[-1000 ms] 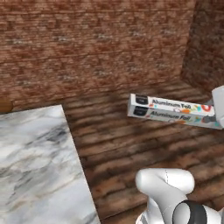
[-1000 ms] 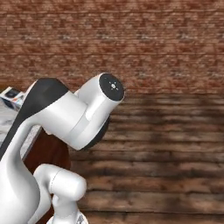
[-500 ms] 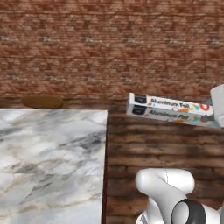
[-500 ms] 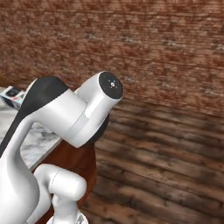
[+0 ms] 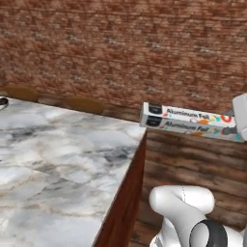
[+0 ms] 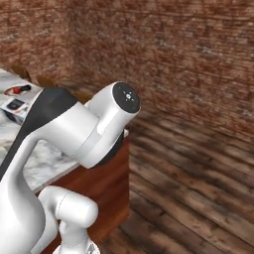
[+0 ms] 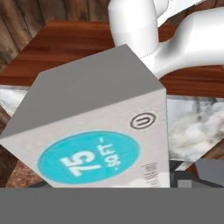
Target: Retrieve the tupperware and aluminum foil from the cabinet and place them on the dining counter near the plate with tomato and eggplant to prepare for storing leftovers.
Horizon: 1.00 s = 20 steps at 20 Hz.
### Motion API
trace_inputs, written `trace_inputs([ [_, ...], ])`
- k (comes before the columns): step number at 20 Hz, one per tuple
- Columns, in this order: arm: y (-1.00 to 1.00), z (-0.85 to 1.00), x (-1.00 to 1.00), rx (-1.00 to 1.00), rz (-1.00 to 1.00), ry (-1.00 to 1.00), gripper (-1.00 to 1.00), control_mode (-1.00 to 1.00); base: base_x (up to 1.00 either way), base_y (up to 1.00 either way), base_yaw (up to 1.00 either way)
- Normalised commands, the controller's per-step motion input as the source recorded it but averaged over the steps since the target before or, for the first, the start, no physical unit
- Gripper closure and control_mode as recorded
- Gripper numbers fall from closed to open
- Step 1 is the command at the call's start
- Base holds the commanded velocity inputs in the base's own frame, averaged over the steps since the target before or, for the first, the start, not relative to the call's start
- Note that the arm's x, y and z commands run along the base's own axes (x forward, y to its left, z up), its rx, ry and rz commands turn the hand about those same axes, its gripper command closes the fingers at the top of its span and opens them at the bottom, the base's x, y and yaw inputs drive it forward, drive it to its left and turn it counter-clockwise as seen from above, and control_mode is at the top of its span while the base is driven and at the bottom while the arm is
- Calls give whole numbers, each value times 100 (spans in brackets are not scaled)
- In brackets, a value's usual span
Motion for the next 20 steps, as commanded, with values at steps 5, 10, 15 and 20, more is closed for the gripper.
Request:
trace_inputs([
  [5, 0, 0, 0, 0, 0, 0, 100, 100, 100, -98, 23],
  [10, 0, 0, 0, 0, 0, 0, 100, 100, 100, -100, 13],
  [15, 0, 0, 0, 0, 0, 0, 100, 100, 100, -100, 11],
  [20, 0, 0, 0, 0, 0, 0, 100, 100, 100, -100, 16],
])
